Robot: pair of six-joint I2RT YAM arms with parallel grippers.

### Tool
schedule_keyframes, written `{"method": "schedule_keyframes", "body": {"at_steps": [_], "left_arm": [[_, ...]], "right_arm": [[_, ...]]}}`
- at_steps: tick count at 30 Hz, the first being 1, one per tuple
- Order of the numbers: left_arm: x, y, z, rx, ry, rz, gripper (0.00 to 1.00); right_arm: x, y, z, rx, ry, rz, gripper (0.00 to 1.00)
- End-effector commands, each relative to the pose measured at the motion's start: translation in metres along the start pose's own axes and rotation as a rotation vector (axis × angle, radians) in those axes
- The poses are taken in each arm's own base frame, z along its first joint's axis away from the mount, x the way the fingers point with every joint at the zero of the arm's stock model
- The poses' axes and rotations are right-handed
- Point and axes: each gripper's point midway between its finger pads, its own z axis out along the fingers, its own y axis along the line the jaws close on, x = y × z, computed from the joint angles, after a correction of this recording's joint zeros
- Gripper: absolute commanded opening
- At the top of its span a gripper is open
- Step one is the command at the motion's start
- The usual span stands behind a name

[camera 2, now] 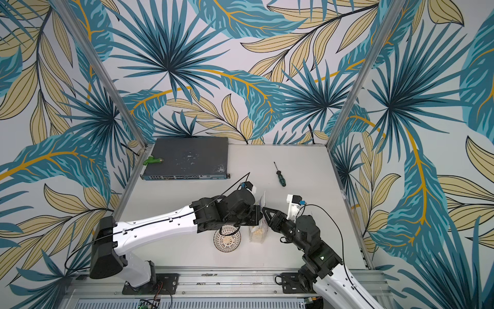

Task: Pour the oats into the breakfast bowl
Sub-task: Open the oats bag at the center of the board.

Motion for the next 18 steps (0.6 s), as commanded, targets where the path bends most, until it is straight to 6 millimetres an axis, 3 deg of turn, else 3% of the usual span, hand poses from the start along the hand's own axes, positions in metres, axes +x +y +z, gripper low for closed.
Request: {"method": "schedule_keyframes", "body": {"at_steps": [1, 7, 18], "left_arm": [[0.001, 0.018, -0.001, -0.054, -0.004, -0.012, 0.0], [0.002, 0.024, -0.002, -0.079, -0.001, -0.015, 0.0], [0.002, 0.025, -0.003, -0.077, 0.001, -0.018, 0.0]], "right_arm": [[0.0, 0.009, 0.002, -0.037, 0.009, -0.01, 0.37], [-0.005, 0.013, -0.002, -0.046, -0.016, -0.005, 0.36], [-0.003, 0.005, -0.004, -0.041, -0.031, 0.009, 0.24]]}}
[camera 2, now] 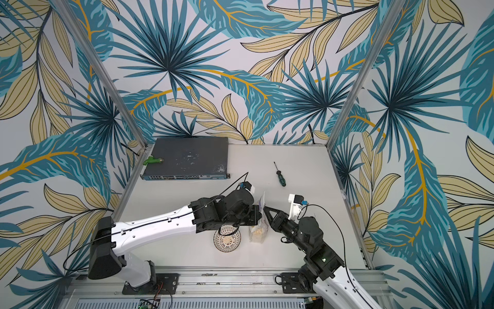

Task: Pour the oats into the breakfast bowl
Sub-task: Open the oats bag at the center of the board.

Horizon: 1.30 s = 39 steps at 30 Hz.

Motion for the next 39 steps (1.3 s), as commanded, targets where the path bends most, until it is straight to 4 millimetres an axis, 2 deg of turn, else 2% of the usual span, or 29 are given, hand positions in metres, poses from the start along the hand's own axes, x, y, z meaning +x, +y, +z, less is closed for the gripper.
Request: {"method": "schedule_keyframes", "body": {"at_steps": [1, 13, 39], "left_arm": [[0.003, 0.022, 0.0, -0.072, 0.003, -0.003, 0.0], [0.002, 0.025, -0.002, -0.077, -0.003, -0.008, 0.0], [0.004, 0.021, -0.003, -0.055, 0.005, -0.019, 0.0]], "right_arm": [[0.004, -0.006, 0.004, 0.008, 0.005, 0.003, 0.24], [0.005, -0.009, 0.008, 0.018, 0.012, 0.008, 0.17], [0.008, -0.008, 0.015, 0.0, 0.028, 0.015, 0.17]]}}
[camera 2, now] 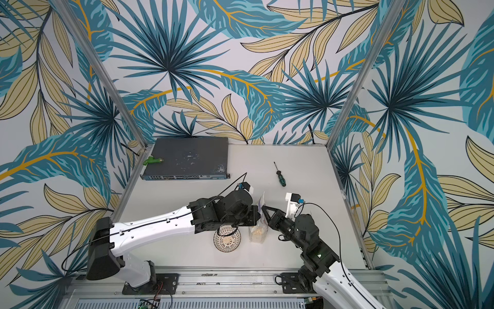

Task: Pour the oats into the breakfast bowl
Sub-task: Open the oats bag at the center of the board.

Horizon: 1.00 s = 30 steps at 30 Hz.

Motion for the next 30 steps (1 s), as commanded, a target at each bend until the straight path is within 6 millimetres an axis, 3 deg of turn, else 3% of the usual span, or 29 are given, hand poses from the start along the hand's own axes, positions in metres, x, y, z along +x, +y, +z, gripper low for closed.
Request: {"method": "schedule_keyframes", "body": {"at_steps": [1, 16, 25, 30], "left_arm": [[0.002, 0.018, -0.001, -0.055, 0.004, -0.009, 0.0], [0.002, 0.017, -0.002, -0.05, 0.004, -0.012, 0.0], [0.003, 0.018, -0.003, -0.052, 0.004, -0.014, 0.0], [0.003, 0.018, -0.003, -0.054, 0.003, -0.014, 0.0]], "right_arm": [[0.005, -0.003, 0.002, -0.006, 0.014, 0.005, 0.17], [0.008, -0.013, -0.006, -0.001, -0.006, 0.016, 0.17], [0.009, 0.002, 0.0, -0.06, 0.022, 0.011, 0.17], [0.008, -0.002, -0.003, -0.039, 0.011, 0.009, 0.17]]}}
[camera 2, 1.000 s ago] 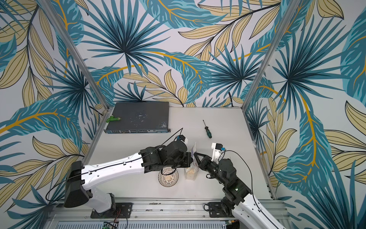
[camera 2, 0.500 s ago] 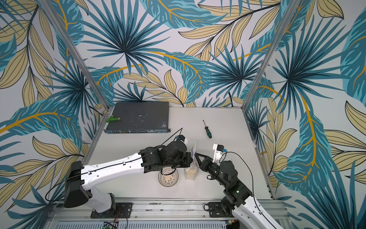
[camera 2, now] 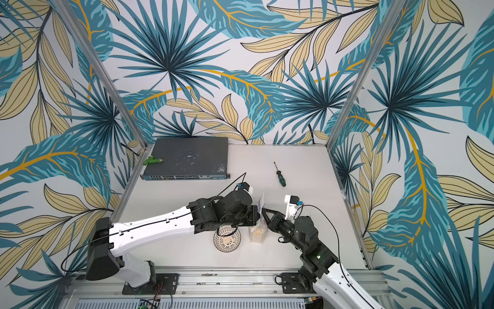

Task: Pour the oats into the breakfast bowl
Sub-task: Open the oats bag at the center of the board.

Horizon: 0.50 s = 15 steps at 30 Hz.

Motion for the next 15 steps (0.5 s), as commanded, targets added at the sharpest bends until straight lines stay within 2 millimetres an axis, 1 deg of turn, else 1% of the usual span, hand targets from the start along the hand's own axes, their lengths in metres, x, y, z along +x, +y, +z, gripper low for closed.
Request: {"method": "schedule_keyframes", "body": {"at_steps": [1, 4, 8, 10, 15], "left_arm": [[0.0025, 0.0178, -0.0019, -0.057, 0.005, -0.004, 0.0], [0.0029, 0.0176, -0.0019, -0.057, 0.006, -0.003, 0.0], [0.0024, 0.0172, -0.0022, -0.056, 0.005, -0.001, 0.0], [0.0019, 0.0167, -0.0027, -0.053, 0.004, -0.002, 0.0], [0.002, 0.0168, -0.0027, -0.055, 0.002, 0.0, 0.0]], "right_arm": [[-0.001, 0.0031, -0.0033, -0.016, -0.01, -0.004, 0.17], [-0.0007, 0.0015, -0.0064, -0.016, -0.017, -0.003, 0.17], [-0.0013, 0.0075, -0.0101, -0.047, -0.021, -0.001, 0.17], [-0.0007, 0.0084, -0.0097, -0.053, -0.017, 0.003, 0.17], [0.0056, 0.0037, -0.0036, -0.042, 0.015, 0.009, 0.17]]}}
